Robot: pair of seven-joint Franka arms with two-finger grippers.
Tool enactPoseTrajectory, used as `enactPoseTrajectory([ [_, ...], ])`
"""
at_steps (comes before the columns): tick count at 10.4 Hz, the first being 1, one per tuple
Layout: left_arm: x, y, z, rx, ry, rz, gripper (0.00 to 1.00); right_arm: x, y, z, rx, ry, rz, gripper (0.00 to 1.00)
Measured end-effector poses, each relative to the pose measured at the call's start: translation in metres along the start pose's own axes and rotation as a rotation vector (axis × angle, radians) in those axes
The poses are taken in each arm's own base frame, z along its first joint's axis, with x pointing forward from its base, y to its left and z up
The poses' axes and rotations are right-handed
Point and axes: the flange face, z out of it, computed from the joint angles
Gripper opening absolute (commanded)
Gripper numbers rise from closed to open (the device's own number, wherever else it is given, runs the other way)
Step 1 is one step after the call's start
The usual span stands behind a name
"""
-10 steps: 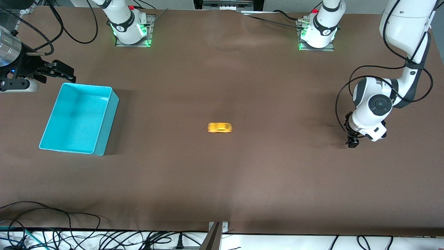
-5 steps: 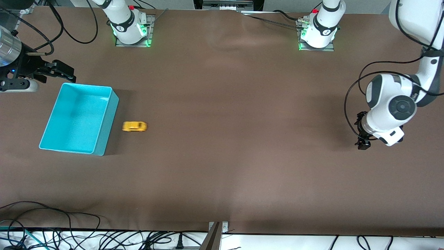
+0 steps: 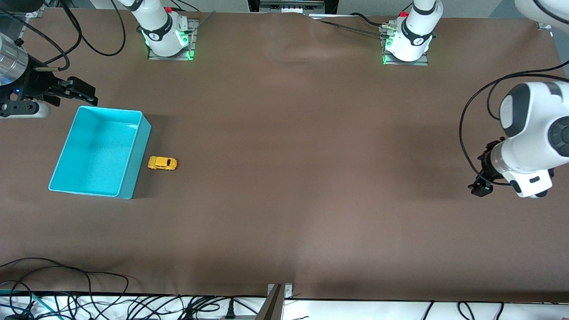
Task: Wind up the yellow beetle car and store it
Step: 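Open the left gripper to release the car and raise the left arm, then move the right gripper down to the car beside the cyan bin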
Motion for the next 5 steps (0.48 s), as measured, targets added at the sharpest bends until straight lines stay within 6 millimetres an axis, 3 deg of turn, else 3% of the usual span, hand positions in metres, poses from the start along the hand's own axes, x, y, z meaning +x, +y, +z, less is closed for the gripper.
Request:
enactPoseTrajectory([
  [2,0.004,-0.002,-0.05,-0.026,-0.023,0.153,1.0,0.002,-0.006,0.002,-0.001,-0.003,-0.01,1.0],
  [5,0.0,-0.018,-0.108,-0.02,-0.093,0.471,1.0,0.009,-0.008,0.012,-0.003,-0.011,-0.013,1.0],
])
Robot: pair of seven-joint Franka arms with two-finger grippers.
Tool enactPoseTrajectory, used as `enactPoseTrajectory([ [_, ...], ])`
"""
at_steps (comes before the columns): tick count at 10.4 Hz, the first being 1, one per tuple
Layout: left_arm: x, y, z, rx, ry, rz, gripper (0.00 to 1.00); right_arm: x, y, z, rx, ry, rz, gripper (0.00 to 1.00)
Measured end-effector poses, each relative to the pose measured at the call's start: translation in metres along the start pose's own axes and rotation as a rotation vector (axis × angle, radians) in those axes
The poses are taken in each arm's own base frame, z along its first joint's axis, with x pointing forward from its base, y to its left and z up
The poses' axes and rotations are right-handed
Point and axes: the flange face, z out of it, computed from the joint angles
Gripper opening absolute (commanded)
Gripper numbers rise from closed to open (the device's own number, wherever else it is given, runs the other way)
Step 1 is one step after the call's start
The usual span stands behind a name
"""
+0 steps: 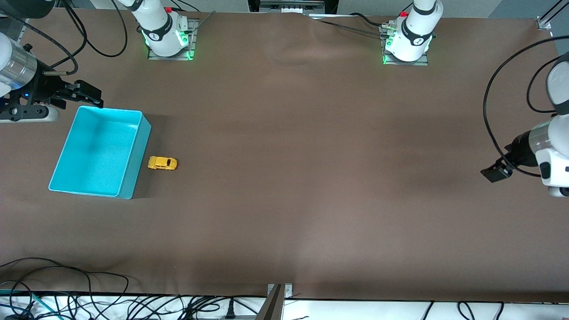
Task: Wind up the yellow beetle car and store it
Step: 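Move the right gripper down to the car beside the cyan bin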
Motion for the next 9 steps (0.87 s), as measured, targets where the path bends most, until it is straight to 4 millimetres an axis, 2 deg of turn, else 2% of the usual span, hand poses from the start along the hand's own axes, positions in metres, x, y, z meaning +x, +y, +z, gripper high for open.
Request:
enactPoseTrajectory([
  [2,-0.01,-0.006,-0.025,0.001,-0.031,0.154,1.0,0.015,-0.005,0.019,-0.003,-0.011,-0.007,1.0],
  [4,-0.023,-0.001,-0.049,-0.017,-0.017,0.26,0.97,0.031,-0.025,0.043,-0.006,-0.002,-0.041,1.0],
  [6,-0.04,-0.002,-0.065,-0.032,-0.001,0.362,0.97,0.049,-0.025,0.076,-0.004,0.021,-0.044,1.0],
  [7,-0.043,-0.005,-0.064,-0.039,0.013,0.383,0.98,0.052,-0.02,0.094,-0.003,0.028,-0.048,1.0],
  [9,-0.049,-0.004,-0.049,-0.065,0.06,0.402,1.0,0.051,-0.014,0.122,-0.003,0.022,-0.07,1.0],
])
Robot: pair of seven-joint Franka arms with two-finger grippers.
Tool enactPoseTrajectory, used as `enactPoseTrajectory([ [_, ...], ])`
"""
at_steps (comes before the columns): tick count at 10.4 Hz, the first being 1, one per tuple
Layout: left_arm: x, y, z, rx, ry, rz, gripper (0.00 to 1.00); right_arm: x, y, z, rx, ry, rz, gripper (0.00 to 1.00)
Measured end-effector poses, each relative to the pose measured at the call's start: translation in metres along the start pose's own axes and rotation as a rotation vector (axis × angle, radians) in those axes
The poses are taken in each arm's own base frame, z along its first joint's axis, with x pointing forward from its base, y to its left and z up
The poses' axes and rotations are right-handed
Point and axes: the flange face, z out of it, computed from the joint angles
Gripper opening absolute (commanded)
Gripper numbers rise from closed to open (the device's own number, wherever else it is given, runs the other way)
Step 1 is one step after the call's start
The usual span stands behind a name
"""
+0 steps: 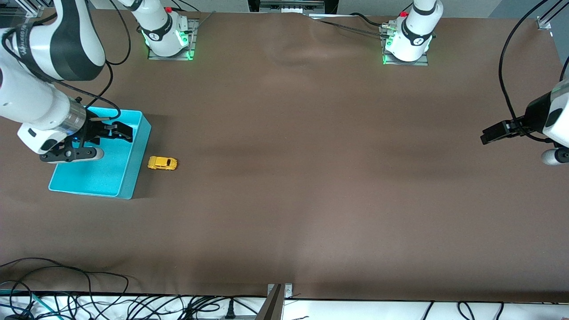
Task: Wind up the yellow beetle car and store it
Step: 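Move the right gripper down to the car beside the cyan bin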
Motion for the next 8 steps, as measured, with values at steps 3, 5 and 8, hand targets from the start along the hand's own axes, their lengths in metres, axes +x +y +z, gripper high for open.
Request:
enactPoseTrajectory([
  [3,-0.011,-0.001,0.003,-0.031,0.015,0.013,1.0,-0.003,-0.001,0.037,0.0,0.024,-0.053,1.0],
  [5,-0.012,-0.004,0.001,-0.031,0.021,0.082,1.0,-0.009,-0.008,0.074,-0.001,0.05,-0.087,1.0],
  [8,-0.011,-0.005,-0.001,-0.032,0.034,0.137,1.0,-0.023,-0.03,0.111,0.001,0.04,-0.24,1.0],
])
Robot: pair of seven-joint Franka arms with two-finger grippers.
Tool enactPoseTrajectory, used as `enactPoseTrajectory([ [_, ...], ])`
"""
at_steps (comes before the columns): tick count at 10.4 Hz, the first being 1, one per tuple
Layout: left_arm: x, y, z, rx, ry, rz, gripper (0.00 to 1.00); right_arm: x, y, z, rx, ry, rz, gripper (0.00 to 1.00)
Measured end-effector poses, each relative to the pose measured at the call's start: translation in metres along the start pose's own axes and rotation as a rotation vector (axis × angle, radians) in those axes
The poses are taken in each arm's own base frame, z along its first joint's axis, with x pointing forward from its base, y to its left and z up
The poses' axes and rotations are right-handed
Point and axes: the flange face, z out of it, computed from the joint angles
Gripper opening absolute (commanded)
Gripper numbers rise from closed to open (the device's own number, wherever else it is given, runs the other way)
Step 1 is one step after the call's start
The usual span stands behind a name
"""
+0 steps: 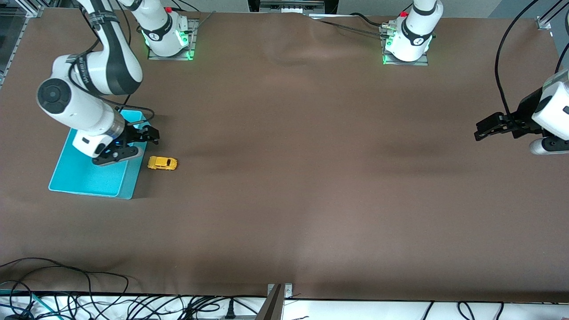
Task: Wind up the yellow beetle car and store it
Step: 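Move the right gripper down to the car beside the cyan bin, then close the right gripper around the yellow car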
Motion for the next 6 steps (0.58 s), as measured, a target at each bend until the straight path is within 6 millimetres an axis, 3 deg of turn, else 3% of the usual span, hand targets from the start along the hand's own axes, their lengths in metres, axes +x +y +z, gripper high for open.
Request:
enactPoseTrajectory([
  [1,0.0,-0.001,0.0,0.0,0.0,0.008,1.0,-0.003,-0.004,0.01,-0.004,0.015,-0.102,1.0],
  [4,0.001,-0.001,0.002,0.0,-0.004,0.025,1.0,-0.014,0.023,0.038,-0.007,0.019,-0.447,1.0],
  [6,0.001,-0.001,0.003,0.0,-0.004,0.026,1.0,-0.014,0.03,0.058,-0.001,0.015,-0.613,1.0],
])
